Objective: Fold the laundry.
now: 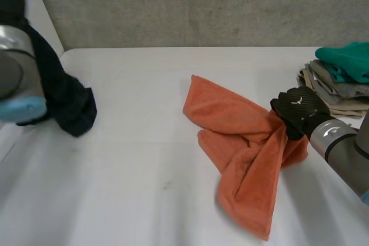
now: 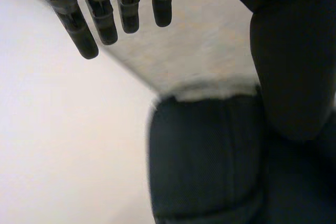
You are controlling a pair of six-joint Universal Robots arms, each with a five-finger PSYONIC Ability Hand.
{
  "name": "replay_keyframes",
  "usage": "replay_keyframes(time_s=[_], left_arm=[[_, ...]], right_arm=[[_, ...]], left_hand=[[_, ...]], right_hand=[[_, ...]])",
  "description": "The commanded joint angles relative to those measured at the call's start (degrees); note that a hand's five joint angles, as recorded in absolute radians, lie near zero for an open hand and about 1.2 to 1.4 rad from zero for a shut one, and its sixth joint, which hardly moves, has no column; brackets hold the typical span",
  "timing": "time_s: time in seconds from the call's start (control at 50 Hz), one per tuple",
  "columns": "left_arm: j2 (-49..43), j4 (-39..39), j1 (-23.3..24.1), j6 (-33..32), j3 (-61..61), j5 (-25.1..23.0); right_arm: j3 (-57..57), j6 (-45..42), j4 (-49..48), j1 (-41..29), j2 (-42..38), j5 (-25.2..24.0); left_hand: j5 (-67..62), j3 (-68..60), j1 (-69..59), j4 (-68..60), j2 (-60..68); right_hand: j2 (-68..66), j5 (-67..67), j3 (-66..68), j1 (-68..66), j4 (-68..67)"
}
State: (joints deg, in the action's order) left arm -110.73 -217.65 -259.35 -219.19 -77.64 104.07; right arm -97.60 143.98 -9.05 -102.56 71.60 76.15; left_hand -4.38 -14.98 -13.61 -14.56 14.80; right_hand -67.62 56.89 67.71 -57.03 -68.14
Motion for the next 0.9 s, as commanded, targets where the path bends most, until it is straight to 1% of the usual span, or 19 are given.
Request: replay_keyframes(time_s=[0.02, 0.04, 0.1, 0.16, 0.18, 0.24, 0.26, 0.32, 0.34, 0.4, 0.46, 0.54, 0.64, 0.66, 0.7, 0.72, 0.74, 0.78, 0.9], left_arm=[[-0.2, 1.3, 8.2, 0.4, -7.7, -1.9], [-0.3, 1.8, 9.8, 0.5, -8.7, -1.9], [-0.6, 3.0, 11.9, 0.8, -10.3, -1.9], [-0.9, 5.3, 14.7, 2.7, -11.9, -2.0], [-1.3, 6.9, 16.4, 5.0, -12.4, -2.1], [-2.2, 9.3, 18.6, 9.2, -12.4, -3.0], [-3.1, 11.2, 20.3, 12.5, -12.3, -4.3], [-4.1, 14.2, 22.6, 17.6, -11.8, -7.4], [-4.4, 16.0, 24.3, 20.7, -11.5, -9.6], [-4.4, 18.0, 26.3, 24.6, -11.0, -12.3], [-4.9, 18.4, 27.3, 28.3, -10.3, -14.3], [-8.1, 18.3, 27.7, 29.5, -7.9, -14.4], [-12.1, 19.0, 27.6, 29.3, -3.6, -13.4], [-12.4, 19.0, 27.6, 29.3, -3.4, -13.3], [-12.3, 19.0, 27.0, 29.3, -3.3, -13.0], [-12.3, 19.0, 26.6, 29.3, -3.2, -13.0], [-12.3, 19.0, 26.4, 29.3, -3.2, -13.0], [-12.2, 19.0, 25.9, 29.3, -3.2, -12.9], [-11.3, 18.9, 24.2, 29.0, -3.0, -13.1]], right_arm=[[-0.2, 0.1, 0.1, -0.1, -0.1, 0.0], [-0.3, 0.2, 0.1, -0.1, 0.0, 0.0], [-0.4, 0.5, 0.2, -0.2, 0.0, 0.0], [-0.4, 0.8, 0.3, -0.6, 0.1, 0.0], [-0.4, 0.9, 0.4, -1.1, 0.2, 0.0], [-0.4, 1.0, 1.1, -2.1, 0.6, 0.0], [-0.4, 1.0, 1.8, -2.8, 0.9, -0.2], [-0.4, 1.1, 3.8, -3.6, 2.2, -1.0], [-0.3, 1.4, 5.3, -4.4, 3.8, -2.0], [0.0, 2.4, 6.7, -5.5, 5.0, -3.2], [0.7, 4.9, 7.8, -7.4, 5.6, -5.3], [0.5, 7.2, 8.7, -9.5, 5.8, -10.0], [-0.1, 6.1, 12.8, -11.6, 5.7, -20.7], [0.1, 5.6, 14.0, -11.5, 5.8, -21.8], [0.8, 4.7, 16.1, -11.0, 5.9, -23.2], [1.1, 3.9, 17.6, -10.8, 6.9, -23.1], [1.4, 3.9, 18.4, -10.6, 7.9, -23.2], [1.8, 4.1, 18.8, -9.6, 9.3, -23.1], [4.2, 5.5, 21.2, -1.0, 12.8, -18.8]], left_hand=[[1.0, 1.6, 0.2, 1.2, -1.4], [1.0, 1.6, 0.2, 1.2, -1.4], [0.6, 1.2, -0.1, 0.8, -1.1], [0.8, 1.4, 0.0, 1.0, -1.2], [0.8, 1.4, 0.0, 1.0, -1.2], [1.0, 1.6, 0.2, 1.1, -1.4], [1.0, 1.6, 0.2, 1.2, -1.4], [0.8, 1.4, 0.0, 1.0, -1.2], [0.8, 1.4, 0.0, 1.0, -1.2], [0.8, 1.4, 0.0, 1.0, -1.2], [0.8, 1.4, 0.0, 1.0, -1.2], [1.1, 1.7, 0.4, 1.3, -1.6], [0.8, 1.4, 0.0, 1.0, -1.2], [1.0, 1.6, 0.2, 1.1, -1.4], [1.0, 1.6, 0.2, 1.2, -1.4], [1.0, 1.6, 0.2, 1.2, -1.4], [0.8, 1.4, 0.0, 1.0, -1.2], [0.8, 1.4, 0.0, 1.0, -1.2], [0.8, 1.4, 0.0, 1.0, -1.2]], right_hand=[[-12.4, 13.1, 12.3, -23.0, -11.9], [-12.4, 13.1, 12.3, -23.0, -11.9], [-12.4, 13.1, 12.3, -23.0, -11.9], [-12.4, 13.1, 12.3, -23.0, -11.9], [-12.4, 13.1, 12.3, -23.0, -11.9], [-12.4, 13.1, 12.3, -23.0, -11.9], [-12.4, 13.1, 12.3, -23.0, -11.9], [-12.4, 13.1, 12.3, -23.0, -11.9], [-12.4, 13.1, 12.3, -23.0, -11.9], [-12.4, 13.1, 12.3, -23.0, -11.9], [-12.4, 13.1, 12.3, -23.0, -11.9], [-12.4, 13.1, 12.3, -23.0, -11.9], [-12.4, 13.1, 12.3, -23.0, -11.9], [-9.8, 10.5, 9.7, -20.4, -9.3], [20.9, -20.1, -21.0, 10.3, 21.4], [50.2, -49.4, -50.3, 39.6, 50.7], [57.6, -56.9, -57.7, 47.0, 58.1], [57.6, -56.9, -57.7, 47.0, 58.1], [56.9, -56.1, -57.0, 46.3, 57.4]])
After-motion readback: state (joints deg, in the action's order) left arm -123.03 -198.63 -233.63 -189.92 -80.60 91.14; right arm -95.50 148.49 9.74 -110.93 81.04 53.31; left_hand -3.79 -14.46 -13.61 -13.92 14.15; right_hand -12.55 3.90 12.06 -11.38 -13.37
